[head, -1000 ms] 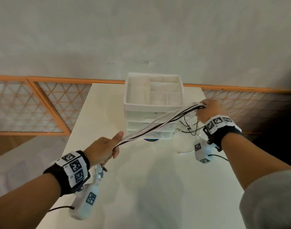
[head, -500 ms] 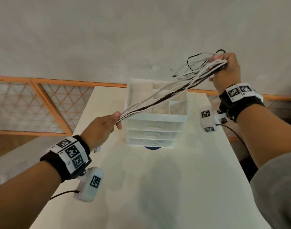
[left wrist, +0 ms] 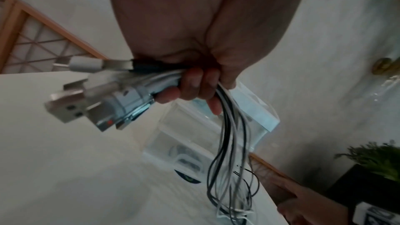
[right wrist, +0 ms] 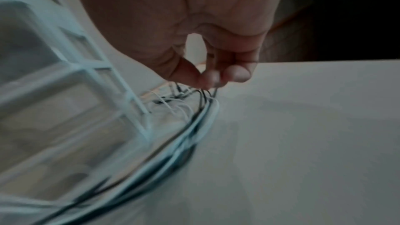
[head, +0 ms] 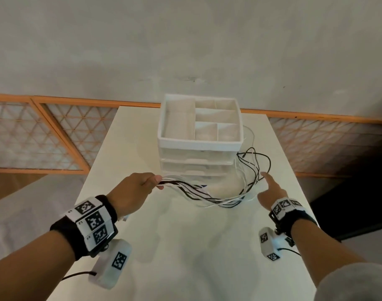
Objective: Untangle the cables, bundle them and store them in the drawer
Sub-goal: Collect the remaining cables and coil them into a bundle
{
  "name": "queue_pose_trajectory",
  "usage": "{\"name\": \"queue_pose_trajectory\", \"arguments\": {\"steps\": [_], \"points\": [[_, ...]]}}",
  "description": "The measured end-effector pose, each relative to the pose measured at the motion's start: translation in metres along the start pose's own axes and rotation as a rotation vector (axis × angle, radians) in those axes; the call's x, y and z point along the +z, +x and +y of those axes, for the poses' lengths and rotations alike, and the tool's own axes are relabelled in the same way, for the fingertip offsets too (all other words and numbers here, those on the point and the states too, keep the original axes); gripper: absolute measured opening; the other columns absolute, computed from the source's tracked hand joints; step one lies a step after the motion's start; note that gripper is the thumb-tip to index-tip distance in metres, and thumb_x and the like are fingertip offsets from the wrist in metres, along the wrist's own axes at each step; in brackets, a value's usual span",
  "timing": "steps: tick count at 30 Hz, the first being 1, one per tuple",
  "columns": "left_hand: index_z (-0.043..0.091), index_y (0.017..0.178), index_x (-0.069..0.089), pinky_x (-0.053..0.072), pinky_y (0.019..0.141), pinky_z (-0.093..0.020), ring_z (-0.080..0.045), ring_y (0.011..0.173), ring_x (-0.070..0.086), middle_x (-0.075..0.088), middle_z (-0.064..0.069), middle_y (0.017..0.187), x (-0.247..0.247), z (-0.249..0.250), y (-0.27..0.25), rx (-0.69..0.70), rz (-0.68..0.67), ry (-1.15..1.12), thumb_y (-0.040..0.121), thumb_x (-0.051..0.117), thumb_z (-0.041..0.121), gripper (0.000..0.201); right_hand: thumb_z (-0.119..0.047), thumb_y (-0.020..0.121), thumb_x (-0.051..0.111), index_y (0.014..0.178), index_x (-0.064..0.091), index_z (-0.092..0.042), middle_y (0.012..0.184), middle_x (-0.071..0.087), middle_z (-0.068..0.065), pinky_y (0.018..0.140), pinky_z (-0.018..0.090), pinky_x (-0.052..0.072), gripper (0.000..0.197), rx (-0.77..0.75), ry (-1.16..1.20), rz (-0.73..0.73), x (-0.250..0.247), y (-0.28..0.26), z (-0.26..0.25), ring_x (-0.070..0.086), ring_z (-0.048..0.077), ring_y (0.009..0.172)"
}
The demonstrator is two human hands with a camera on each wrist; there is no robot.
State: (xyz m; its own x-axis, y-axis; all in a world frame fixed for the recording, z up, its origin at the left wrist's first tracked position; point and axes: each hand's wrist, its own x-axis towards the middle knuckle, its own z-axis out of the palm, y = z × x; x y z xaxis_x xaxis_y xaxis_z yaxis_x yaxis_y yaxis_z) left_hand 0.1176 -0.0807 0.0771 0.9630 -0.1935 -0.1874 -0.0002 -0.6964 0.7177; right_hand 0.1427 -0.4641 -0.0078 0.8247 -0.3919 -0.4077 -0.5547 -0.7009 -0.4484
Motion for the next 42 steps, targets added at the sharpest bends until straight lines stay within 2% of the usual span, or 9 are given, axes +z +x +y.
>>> {"name": "queue_pose_trajectory", "arguments": {"steps": [4, 9, 16, 22, 28, 32, 34, 37, 42], "points": [[0.023, 0.084, 0.067, 0.032, 0.055, -0.018, -0.007, 0.056, 0.043, 0.046, 0.006, 0.064, 0.027, 0.001, -0.032, 0.002, -0.047, 0.009, 0.103, 0.038, 0.035, 0.037, -0.007, 0.081, 0.063, 0.136, 0.052, -0.034, 0.100, 0.066, 0.001, 0.074, 0.023, 0.042, 0.062, -0.313, 0.171, 0.088, 0.014, -0.075, -0.017, 0.061, 0.018, 0.081], [0.007, 0.093, 0.069, 0.036, 0.054, -0.016, -0.007, 0.056, 0.047, 0.051, -0.004, 0.070, 0.034, 0.039, -0.029, 0.157, -0.097, -0.010, 0.102, 0.042, 0.036, 0.040, -0.034, 0.074, 0.082, 0.130, 0.056, -0.037, 0.114, 0.056, -0.015, 0.069, 0.013, 0.041, 0.062, -0.764, 0.205, -0.111, 0.040, -0.140, -0.073, 0.049, -0.004, 0.066], [0.001, 0.081, 0.054, 0.034, 0.045, -0.012, -0.002, 0.041, 0.046, 0.049, 0.004, 0.062, 0.032, 0.014, -0.054, 0.100, -0.397, 0.091, 0.103, 0.045, 0.023, 0.033, -0.019, 0.082, 0.075, 0.081, 0.069, -0.014, 0.072, 0.053, -0.008, 0.060, 0.018, 0.033, 0.008, -0.605, -0.033, 0.120, 0.079, -0.121, -0.032, 0.051, 0.016, 0.067], [0.010, 0.103, 0.064, 0.037, 0.061, -0.029, -0.022, 0.065, 0.047, 0.056, -0.003, 0.075, 0.067, -0.034, -0.064, 0.023, -0.316, 0.314, 0.102, 0.040, 0.017, 0.025, -0.030, 0.084, 0.068, 0.134, 0.054, -0.031, 0.146, 0.042, -0.005, 0.100, 0.034, 0.046, 0.052, -0.487, -0.295, -0.119, 0.114, -0.147, -0.029, 0.054, 0.022, 0.125], [0.010, 0.106, 0.068, 0.045, 0.068, -0.029, -0.024, 0.076, 0.058, 0.070, -0.012, 0.090, 0.056, -0.013, -0.069, 0.066, -0.280, 0.224, 0.101, 0.042, 0.016, 0.027, -0.046, 0.066, 0.071, 0.130, 0.051, -0.039, 0.130, 0.050, -0.005, 0.081, 0.039, 0.050, 0.068, -0.833, -0.352, 0.134, 0.100, -0.199, -0.084, 0.056, 0.021, 0.106], [0.024, 0.078, 0.067, 0.041, 0.042, -0.022, -0.021, 0.045, 0.056, 0.068, -0.002, 0.074, 0.037, 0.006, -0.073, 0.116, -0.344, -0.025, 0.097, 0.055, 0.026, 0.023, -0.034, 0.065, 0.058, 0.099, 0.068, -0.030, 0.077, 0.067, -0.004, 0.082, 0.043, 0.040, 0.037, -0.872, -0.297, 0.211, 0.109, -0.199, -0.097, 0.060, 0.026, 0.083], [0.031, 0.101, 0.069, 0.046, 0.050, -0.024, -0.012, 0.050, 0.059, 0.069, 0.005, 0.077, 0.028, 0.003, -0.076, 0.144, -0.353, -0.100, 0.091, 0.065, 0.027, 0.011, -0.026, 0.064, 0.052, 0.084, 0.072, -0.025, 0.062, 0.064, 0.002, 0.080, 0.043, 0.045, 0.028, -0.819, -0.207, 0.249, 0.102, -0.192, -0.098, 0.061, 0.029, 0.065], [0.032, 0.120, 0.063, 0.047, 0.070, -0.021, -0.004, 0.071, 0.059, 0.069, 0.006, 0.091, 0.024, -0.012, -0.076, 0.192, -0.267, -0.072, 0.088, 0.069, 0.024, 0.034, -0.016, 0.069, 0.054, 0.082, 0.073, -0.026, 0.061, 0.069, -0.002, 0.074, 0.043, 0.052, 0.026, -0.787, -0.053, 0.184, 0.088, -0.186, -0.097, 0.063, 0.030, 0.058], [0.017, 0.117, 0.066, 0.035, 0.065, -0.015, 0.002, 0.065, 0.049, 0.063, 0.001, 0.085, 0.027, -0.010, -0.079, 0.231, -0.247, 0.033, 0.098, 0.055, 0.019, 0.023, -0.030, 0.082, 0.064, 0.106, 0.067, -0.035, 0.075, 0.071, -0.012, 0.071, 0.036, 0.056, 0.025, -0.850, -0.040, -0.068, 0.079, -0.191, -0.101, 0.066, 0.014, 0.067]]}}
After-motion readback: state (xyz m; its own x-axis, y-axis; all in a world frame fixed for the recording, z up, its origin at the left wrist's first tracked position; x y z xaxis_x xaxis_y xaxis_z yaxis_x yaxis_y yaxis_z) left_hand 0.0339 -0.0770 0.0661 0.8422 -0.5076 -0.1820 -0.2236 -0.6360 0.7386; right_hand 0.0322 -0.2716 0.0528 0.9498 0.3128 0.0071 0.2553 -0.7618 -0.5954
